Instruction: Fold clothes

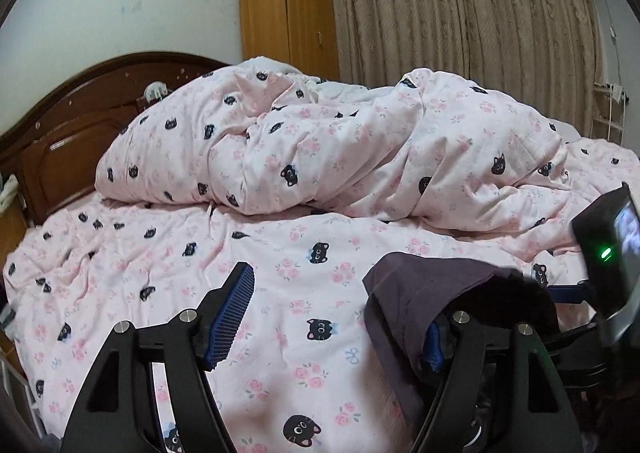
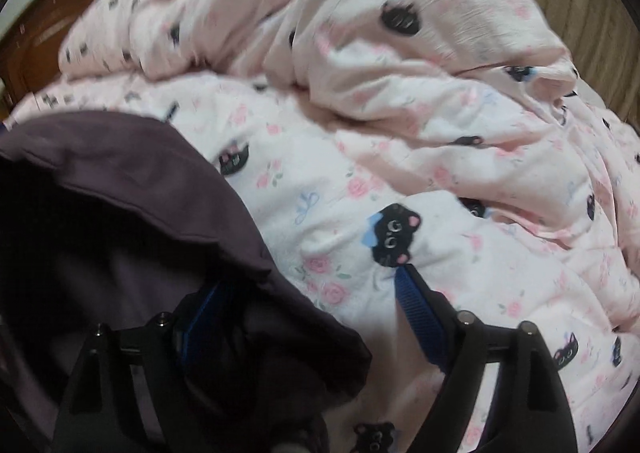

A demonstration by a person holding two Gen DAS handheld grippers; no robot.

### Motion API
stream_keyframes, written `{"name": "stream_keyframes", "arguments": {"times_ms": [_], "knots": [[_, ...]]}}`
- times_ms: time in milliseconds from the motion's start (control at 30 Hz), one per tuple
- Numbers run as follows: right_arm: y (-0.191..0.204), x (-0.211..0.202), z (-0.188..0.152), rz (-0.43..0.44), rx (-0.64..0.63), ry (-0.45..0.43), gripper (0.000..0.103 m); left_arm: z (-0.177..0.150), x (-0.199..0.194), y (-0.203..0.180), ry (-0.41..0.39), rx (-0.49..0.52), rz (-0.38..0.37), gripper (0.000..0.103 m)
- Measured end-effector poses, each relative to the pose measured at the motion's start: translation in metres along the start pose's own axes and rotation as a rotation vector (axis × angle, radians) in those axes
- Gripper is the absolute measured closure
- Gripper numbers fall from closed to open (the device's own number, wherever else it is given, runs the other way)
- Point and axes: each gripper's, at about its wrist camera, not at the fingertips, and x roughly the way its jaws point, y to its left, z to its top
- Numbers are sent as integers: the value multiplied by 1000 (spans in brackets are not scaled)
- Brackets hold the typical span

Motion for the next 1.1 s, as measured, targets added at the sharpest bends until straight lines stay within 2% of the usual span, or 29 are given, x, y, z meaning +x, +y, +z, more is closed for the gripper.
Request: {"name": "stream_keyframes", "arguments": {"times_ms": [33, 100, 133, 200, 333, 433, 533, 633, 700, 767, 867, 933, 1033, 1100], "knots": [[3, 5, 2, -24, -17, 15, 18, 1, -1, 2, -5, -6, 2, 34], [0, 4, 2, -137, -12, -20, 19, 1, -3, 3, -16, -8, 4, 33], [-7, -4, 4, -235, 24, -75, 19, 2, -3, 1, -20, -3, 0, 32], [-25, -25, 5, -310, 110, -174, 18, 1, -3, -3, -31, 5, -6, 27], [-54, -85, 13, -427, 234, -406, 11, 9, 12, -24, -49, 73, 0, 25], [-64, -109, 24, -504, 233, -483, 6, 30, 32, -37, -73, 111, 10, 25], [-73, -113, 47, -543, 229, -484, 6, 67, 45, -43, -107, 112, 8, 25], [-83, -122, 65, -559, 258, -515, 6, 106, 44, -46, -188, 117, 14, 24], [-90, -131, 75, -557, 288, -542, 4, 113, 50, -46, -163, 113, 18, 23], [-93, -127, 78, -538, 287, -529, 3, 98, 65, -43, -100, 117, 32, 23], [-85, -96, 71, -510, 239, -455, 3, 55, 90, -38, -5, 132, 73, 23], [-78, -70, 62, -487, 211, -393, 3, 28, 105, -34, 85, 123, 66, 23], [-67, -39, 48, -422, 202, -328, 3, 0, 117, -36, 145, 119, 44, 23], [-60, -20, 45, -423, 188, -281, 3, -12, 124, -41, 169, 137, 49, 23]]}}
